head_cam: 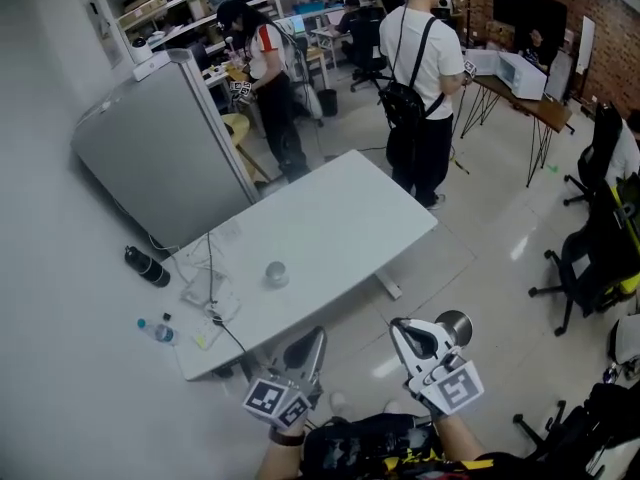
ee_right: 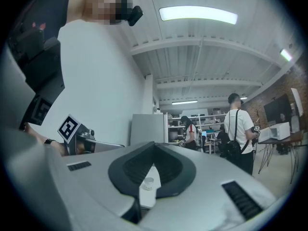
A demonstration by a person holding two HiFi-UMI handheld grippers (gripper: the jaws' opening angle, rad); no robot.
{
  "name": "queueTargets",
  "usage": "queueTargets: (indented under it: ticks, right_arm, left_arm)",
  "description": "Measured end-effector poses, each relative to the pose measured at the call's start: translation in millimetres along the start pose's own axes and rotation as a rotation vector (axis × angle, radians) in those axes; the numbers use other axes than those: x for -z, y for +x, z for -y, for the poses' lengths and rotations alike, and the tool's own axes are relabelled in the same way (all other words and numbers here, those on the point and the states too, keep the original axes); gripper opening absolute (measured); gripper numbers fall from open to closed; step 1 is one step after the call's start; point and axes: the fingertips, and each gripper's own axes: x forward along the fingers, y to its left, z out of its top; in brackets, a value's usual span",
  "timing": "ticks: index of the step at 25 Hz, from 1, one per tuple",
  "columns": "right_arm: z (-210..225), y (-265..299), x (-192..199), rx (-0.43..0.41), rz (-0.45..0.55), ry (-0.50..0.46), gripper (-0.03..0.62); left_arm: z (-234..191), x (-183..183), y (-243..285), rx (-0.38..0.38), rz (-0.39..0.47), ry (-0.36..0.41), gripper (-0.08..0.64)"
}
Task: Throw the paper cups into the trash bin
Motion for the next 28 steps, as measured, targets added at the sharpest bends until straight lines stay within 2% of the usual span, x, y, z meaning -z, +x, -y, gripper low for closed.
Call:
queueTargets:
  ticks: [5,9,16,19,22,28]
  right_arm:
    - [-27.2,47.8,1.5,-0.002,-0.001,0.009,0.006]
    - [-49.4,80.1,3.0,-0.021,-0.004,0.002,0.006]
    - [-86.3,115.9,7.7,-0.074,-0.029,-0.014,0.006]
    - [-101.6,133.1,23.8,-0.135,-0.094,0.007,0.006]
    - [-117.3,147.0,26.2,-0.233,-0.062,0.073,0.011]
    - [-135.2,169.4,25.1,-0.296,-0.040,0.043,0.009]
  left_arm:
    - [-54.8,-11.3,-24.3,-0.048,0.023,-0.009,0.000]
    - [-96.2,-9.0,-42.1,-0.130,-0.014,-0.015,0.000]
    - [-131.8,-6.0,-73.3,-0.162,-0.026,-0.007,0.014]
    - [-142.3,-7.3,-85.0,-0.186,-0.015,-0.019,0.014]
    - [-150.9,-9.5,-93.8,-0.212,-0.008,-0.032,0.012]
    - [-161.5,-10.2,-108.9,-0.250,-0.011,-0.031,0.006]
